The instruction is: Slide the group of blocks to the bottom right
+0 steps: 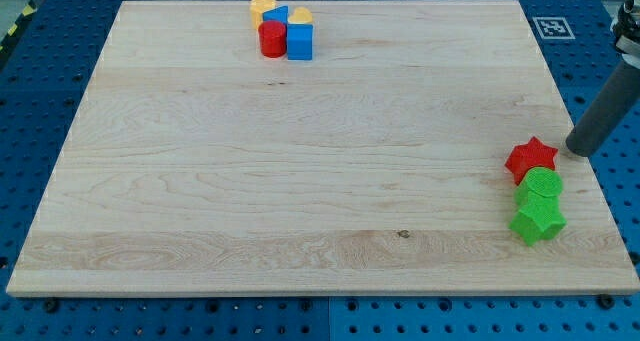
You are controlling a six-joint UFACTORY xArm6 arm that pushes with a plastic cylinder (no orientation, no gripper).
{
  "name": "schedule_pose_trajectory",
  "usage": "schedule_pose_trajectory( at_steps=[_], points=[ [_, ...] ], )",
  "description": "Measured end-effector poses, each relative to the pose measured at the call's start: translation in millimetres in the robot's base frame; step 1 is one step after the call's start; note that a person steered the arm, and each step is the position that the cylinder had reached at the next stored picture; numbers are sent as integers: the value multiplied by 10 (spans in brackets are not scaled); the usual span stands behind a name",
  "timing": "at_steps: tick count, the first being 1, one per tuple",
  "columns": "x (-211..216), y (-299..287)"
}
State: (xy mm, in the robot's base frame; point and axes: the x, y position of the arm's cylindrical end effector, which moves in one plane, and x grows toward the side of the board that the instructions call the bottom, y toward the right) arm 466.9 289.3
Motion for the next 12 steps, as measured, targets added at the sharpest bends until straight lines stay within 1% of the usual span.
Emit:
schedule_pose_trajectory(
  at_steps=[9,12],
  points=[
    [6,-430],
    [86,-602]
  ],
)
